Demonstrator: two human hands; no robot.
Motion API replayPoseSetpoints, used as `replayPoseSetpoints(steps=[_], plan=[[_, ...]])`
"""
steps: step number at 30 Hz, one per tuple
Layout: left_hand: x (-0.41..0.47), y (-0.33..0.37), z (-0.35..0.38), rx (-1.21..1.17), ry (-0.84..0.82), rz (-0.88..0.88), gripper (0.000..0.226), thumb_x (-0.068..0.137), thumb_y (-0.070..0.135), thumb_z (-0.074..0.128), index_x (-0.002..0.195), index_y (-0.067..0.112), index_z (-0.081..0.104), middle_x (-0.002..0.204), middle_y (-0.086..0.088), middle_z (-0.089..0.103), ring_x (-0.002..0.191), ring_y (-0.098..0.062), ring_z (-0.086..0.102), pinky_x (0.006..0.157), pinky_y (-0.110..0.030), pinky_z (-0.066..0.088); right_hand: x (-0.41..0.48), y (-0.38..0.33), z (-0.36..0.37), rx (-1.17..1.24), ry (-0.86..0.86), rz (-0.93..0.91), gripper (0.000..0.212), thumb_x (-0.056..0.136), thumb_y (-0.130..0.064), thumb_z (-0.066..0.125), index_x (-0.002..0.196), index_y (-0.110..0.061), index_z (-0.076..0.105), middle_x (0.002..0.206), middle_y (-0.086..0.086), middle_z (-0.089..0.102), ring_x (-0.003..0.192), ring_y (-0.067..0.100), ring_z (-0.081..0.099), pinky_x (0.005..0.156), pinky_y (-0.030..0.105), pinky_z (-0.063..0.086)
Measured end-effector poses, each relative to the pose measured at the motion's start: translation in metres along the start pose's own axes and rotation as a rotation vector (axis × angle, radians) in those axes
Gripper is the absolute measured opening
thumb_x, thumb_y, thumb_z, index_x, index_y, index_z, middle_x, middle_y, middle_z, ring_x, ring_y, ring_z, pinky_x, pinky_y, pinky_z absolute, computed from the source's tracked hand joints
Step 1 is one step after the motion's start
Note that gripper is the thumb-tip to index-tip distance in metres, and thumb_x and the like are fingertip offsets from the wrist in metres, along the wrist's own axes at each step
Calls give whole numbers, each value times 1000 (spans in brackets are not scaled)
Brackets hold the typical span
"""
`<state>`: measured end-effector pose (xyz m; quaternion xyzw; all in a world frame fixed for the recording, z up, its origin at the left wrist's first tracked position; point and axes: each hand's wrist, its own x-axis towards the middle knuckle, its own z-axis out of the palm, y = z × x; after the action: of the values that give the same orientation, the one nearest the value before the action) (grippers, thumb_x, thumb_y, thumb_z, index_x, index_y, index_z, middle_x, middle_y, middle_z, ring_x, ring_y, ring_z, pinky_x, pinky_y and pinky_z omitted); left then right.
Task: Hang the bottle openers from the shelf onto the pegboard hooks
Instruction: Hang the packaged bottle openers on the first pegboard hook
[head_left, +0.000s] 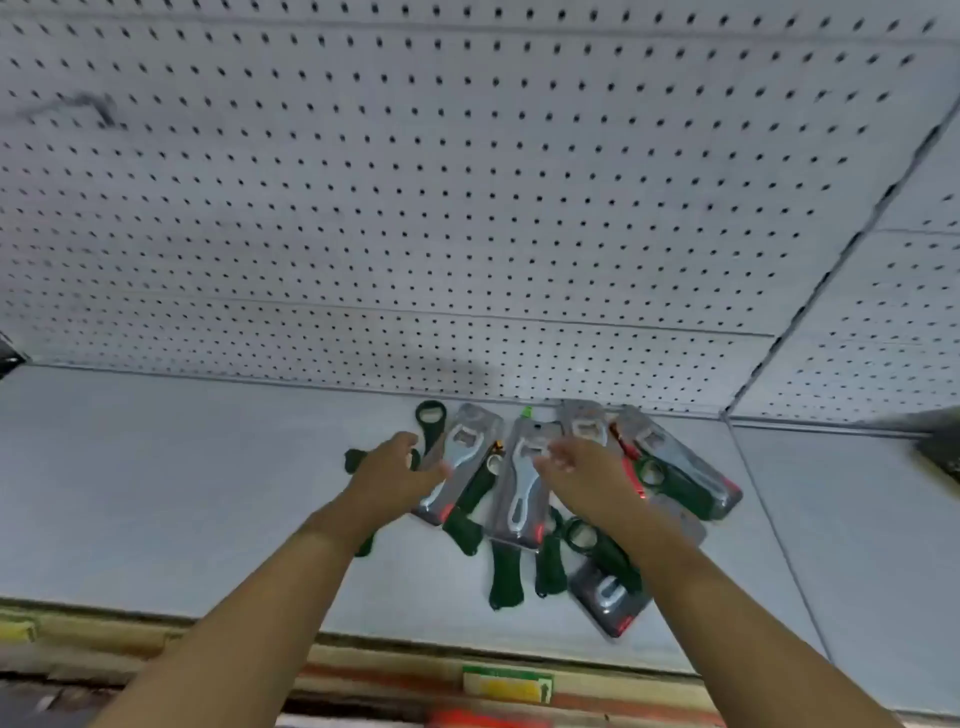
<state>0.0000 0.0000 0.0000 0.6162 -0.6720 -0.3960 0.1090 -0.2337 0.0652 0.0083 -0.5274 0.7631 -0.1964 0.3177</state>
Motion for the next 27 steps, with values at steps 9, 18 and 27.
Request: replayPoseSetpoints(steps=[9, 18, 27], plan=[[44, -25, 27, 146, 148, 23, 46, 74, 55, 76, 87, 17, 54, 88, -2, 58, 77, -21, 61, 61, -34, 55, 40, -3, 64, 11, 160, 340, 96, 78, -62, 73, 147, -9, 33, 149, 14, 42, 141, 34, 38, 112, 48, 41], [41, -25, 25, -86, 78, -54, 42, 83, 39, 77, 111, 16, 57, 102, -1, 64, 84, -16, 63, 64, -26, 57, 33, -12, 59, 109, 249, 378, 92, 74, -47, 84, 143, -8, 37, 142, 13, 44, 125, 32, 52, 102, 40, 47], [9, -11, -16, -514, 85, -63, 29, 89, 35, 73, 109, 16, 62, 97, 1, 68, 85, -17, 70, 59, -20, 60, -9, -49, 47, 391, 520, 248, 74, 77, -46, 81, 140, -25, 49, 132, -2, 55, 110, 12, 59, 87, 28, 53]])
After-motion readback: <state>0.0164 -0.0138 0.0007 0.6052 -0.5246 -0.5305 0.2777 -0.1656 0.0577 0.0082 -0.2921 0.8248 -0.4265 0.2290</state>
